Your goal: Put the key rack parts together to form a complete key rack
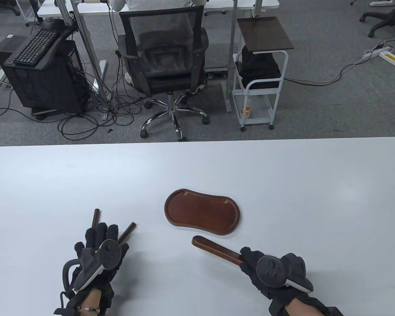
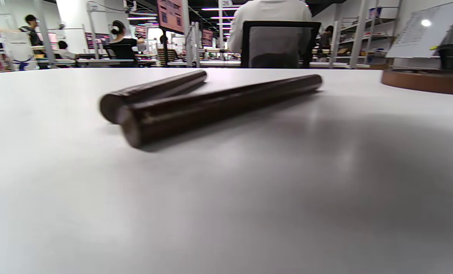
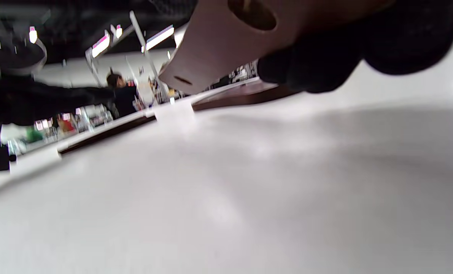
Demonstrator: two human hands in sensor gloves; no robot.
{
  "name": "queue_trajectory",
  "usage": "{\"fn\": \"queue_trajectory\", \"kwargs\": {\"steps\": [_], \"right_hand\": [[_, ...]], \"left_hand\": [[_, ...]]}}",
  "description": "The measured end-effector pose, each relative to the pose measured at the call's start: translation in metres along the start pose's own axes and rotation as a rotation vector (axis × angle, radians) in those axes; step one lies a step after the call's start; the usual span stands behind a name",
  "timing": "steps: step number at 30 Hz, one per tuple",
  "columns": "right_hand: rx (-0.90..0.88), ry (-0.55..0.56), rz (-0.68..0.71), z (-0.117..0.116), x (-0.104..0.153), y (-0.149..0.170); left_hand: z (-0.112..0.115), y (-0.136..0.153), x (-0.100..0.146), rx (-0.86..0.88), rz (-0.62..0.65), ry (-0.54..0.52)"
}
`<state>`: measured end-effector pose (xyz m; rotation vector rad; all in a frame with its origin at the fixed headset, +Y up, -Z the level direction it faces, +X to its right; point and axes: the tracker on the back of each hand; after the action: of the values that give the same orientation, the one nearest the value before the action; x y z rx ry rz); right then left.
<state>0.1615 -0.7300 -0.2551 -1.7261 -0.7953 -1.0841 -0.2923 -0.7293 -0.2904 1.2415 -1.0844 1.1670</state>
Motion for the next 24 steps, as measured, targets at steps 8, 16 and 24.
{"fn": "queue_trajectory", "kwargs": {"steps": [8,16,24], "right_hand": [[-0.35,0.031,-0.162,0.004,0.001,0.024],[-0.595,0.003,-0.233,0.001,0.001,0.033],[-0.621,-0.012,-0.24,0.0,0.001,0.033]], "left_hand": [[0.002,0.031,-0.007,0.057,-0.135,0.028],[0.007,0.049,-0.015,-0.009,-0.256,0.077],[0.013,0.054,-0.024,-0.056,-0.307,0.116]]}}
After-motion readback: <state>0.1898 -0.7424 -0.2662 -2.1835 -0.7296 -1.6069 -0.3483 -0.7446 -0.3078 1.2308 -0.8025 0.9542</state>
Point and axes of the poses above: the tracker on the back of each hand, its own y axis roughly to the little-finger side, its own x axis roughly from the fingertips to the wrist, z = x × y, and after that the axes turned 4 degrees about -y, right-handed
